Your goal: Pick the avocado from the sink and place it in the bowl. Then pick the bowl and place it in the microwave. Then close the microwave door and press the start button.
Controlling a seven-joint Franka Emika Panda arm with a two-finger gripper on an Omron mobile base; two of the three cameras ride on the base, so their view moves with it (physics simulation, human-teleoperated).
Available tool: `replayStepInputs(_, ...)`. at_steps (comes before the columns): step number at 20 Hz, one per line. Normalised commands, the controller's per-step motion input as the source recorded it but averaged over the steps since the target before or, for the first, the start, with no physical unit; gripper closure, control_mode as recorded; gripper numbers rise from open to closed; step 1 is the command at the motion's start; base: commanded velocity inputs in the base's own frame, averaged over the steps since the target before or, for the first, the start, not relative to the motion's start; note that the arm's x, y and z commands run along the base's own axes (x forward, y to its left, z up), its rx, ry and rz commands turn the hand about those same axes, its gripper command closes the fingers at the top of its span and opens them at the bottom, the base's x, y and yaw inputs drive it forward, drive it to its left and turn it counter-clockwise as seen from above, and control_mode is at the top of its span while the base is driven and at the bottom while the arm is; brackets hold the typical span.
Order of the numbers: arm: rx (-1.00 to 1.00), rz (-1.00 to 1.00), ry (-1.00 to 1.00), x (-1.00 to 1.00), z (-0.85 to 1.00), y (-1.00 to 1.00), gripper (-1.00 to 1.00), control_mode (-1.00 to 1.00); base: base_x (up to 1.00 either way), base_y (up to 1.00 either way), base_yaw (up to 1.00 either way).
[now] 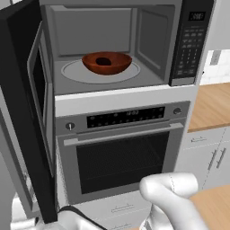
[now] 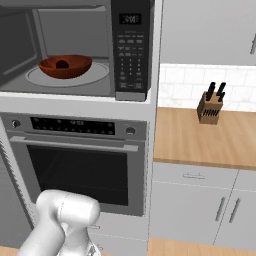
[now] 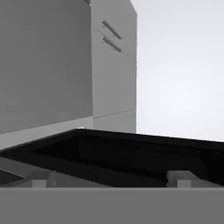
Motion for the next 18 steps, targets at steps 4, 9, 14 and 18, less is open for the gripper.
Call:
replayStepInputs(4,0.20,-0.30,-0.01,-0.42,0.36,-0.88,-1.00,-1.00,0.00,0.00,0.00)
replayStepInputs(9,0.36,-0.11,0.00,-0.33,0.96,-0.63,-1.00,-1.00,0.00,0.00,0.00)
replayStepInputs(14,0.26,0.01,-0.05,-0.56,0.83,-0.50,-1.00,-1.00,0.00,0.00,0.00)
replayStepInputs(18,0.27,0.16,-0.16,-0.80,0.39,-0.97,-1.00,-1.00,0.00,0.00,0.00)
